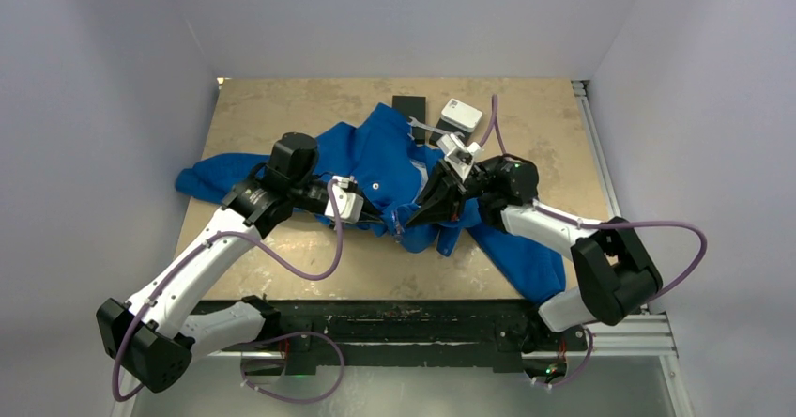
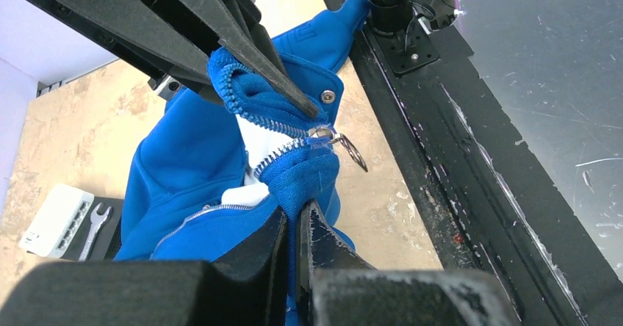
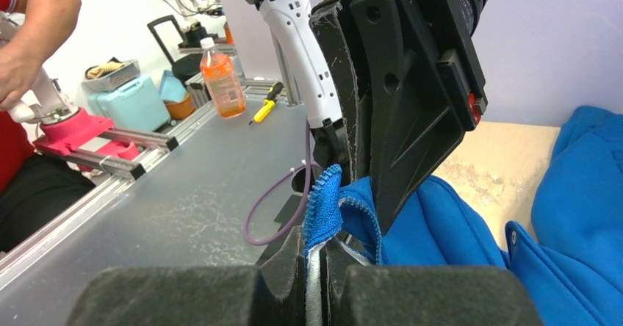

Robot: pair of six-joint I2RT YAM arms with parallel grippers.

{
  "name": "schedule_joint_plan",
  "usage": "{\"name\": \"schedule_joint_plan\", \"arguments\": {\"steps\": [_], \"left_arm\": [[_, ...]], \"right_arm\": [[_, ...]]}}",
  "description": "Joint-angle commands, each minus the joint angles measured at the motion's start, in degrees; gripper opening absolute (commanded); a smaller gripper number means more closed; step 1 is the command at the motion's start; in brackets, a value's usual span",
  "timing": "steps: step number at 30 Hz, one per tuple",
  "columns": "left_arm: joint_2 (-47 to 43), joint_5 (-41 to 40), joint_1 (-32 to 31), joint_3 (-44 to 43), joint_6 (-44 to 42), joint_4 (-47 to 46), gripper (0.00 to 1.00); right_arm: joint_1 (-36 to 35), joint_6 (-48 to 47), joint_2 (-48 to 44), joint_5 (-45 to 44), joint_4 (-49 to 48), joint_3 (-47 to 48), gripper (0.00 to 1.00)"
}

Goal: Zip up the jacket

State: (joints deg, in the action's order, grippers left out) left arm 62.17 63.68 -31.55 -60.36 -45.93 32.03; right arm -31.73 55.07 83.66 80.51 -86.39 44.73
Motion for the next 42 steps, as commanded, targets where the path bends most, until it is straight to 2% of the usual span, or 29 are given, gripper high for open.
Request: {"name": "schedule_joint_plan", "arguments": {"steps": [1,17,28,42], "left_arm": [[-1.7,2.7,-0.4,0.2,1.5,-3.7,0.00],[-2.9,0.5,-0.8,1.2,-0.6,-3.3,0.00],[-3.7,1.3,-0.2,1.2,4.8,-8.5,0.00],[-3.4,1.3,-0.5,1.9,-0.2,-4.8,0.00]], "right_arm": [[-0.5,0.0,-0.4,-0.1,-10.3,2.5,0.00],[-0.6,0.2,-1.7,-0.1,-9.7,2.6,0.00],[-0.6,0.2,-3.4,1.3,-8.6,1.6,0.00],[-0.6,0.2,-2.2,0.4,-8.9,4.7,0.00]]}}
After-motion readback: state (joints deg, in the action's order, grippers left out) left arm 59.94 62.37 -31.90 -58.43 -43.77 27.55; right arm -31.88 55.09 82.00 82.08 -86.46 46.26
